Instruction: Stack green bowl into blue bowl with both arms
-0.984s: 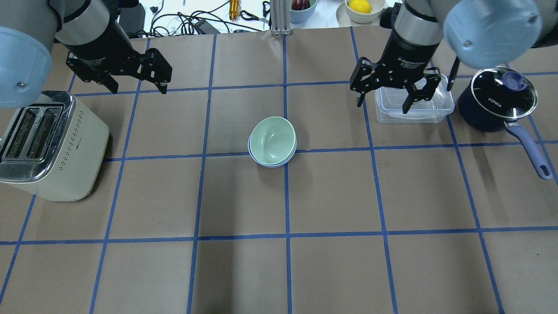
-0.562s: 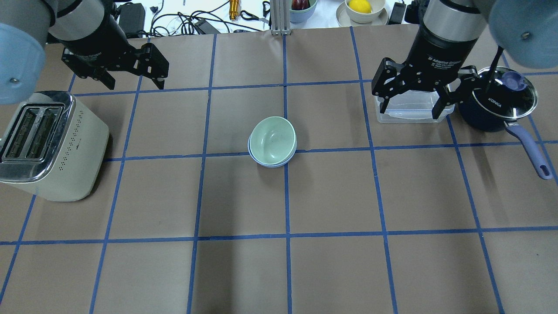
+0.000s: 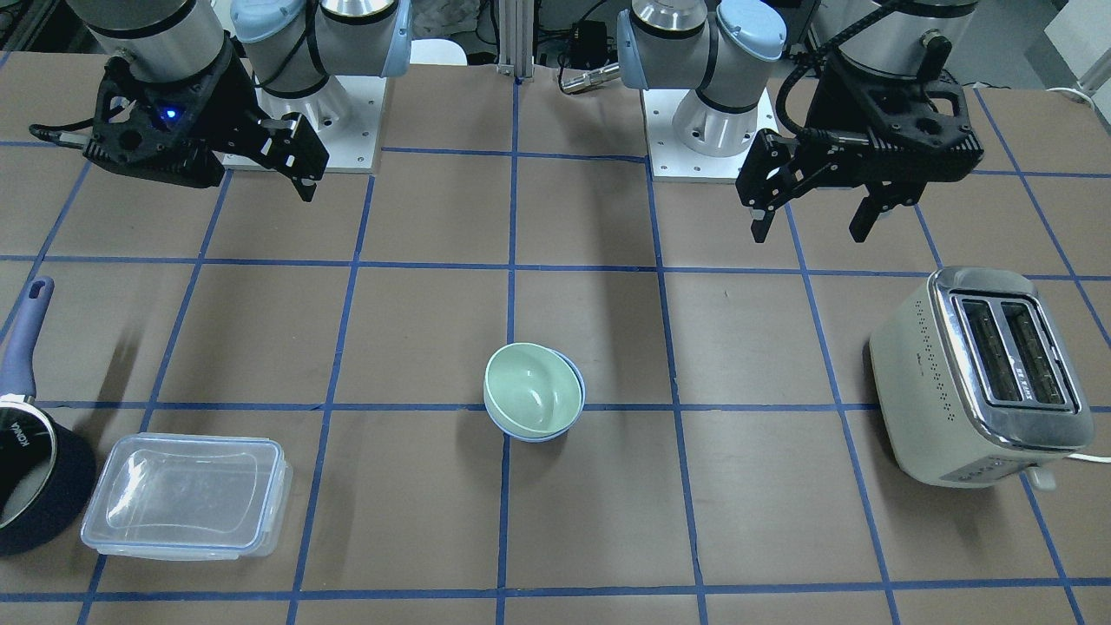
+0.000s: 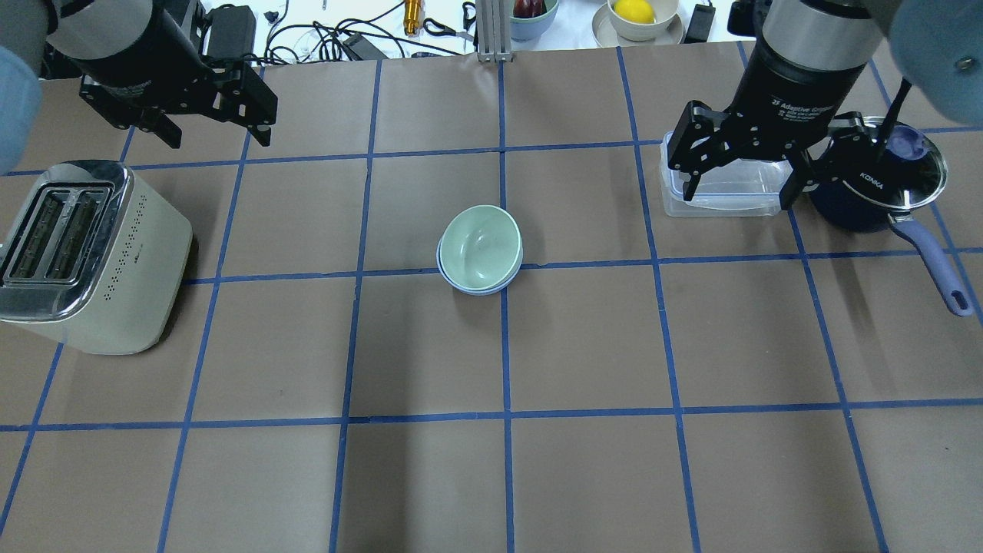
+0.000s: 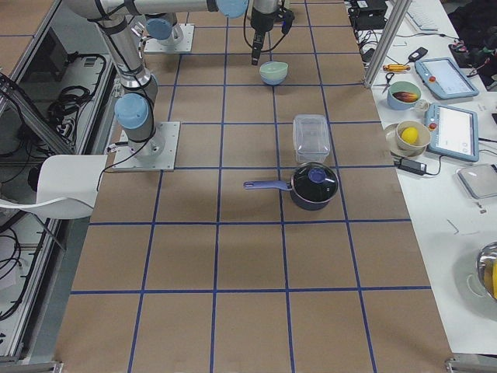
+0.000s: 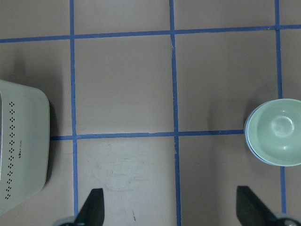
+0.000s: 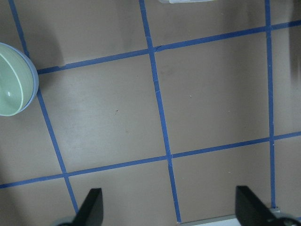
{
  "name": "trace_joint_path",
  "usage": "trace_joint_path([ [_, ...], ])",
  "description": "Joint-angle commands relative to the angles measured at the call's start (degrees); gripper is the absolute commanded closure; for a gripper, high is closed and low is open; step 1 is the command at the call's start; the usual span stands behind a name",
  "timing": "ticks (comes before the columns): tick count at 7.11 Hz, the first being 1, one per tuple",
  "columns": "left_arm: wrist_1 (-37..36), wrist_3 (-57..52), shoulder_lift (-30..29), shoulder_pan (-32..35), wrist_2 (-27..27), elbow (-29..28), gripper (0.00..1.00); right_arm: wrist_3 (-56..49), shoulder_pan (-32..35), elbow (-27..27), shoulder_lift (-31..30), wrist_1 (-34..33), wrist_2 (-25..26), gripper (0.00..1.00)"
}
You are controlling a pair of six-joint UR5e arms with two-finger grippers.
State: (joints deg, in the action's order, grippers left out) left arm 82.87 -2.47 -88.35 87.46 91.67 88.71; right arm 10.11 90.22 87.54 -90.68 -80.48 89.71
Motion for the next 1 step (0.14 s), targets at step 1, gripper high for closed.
trace_joint_path([
  [1, 0.2, 2.1, 0.2, -0.1, -0.1, 0.4, 0.00, 0.0, 0.0, 0.0, 0.0, 0.1, 0.0, 0.00],
])
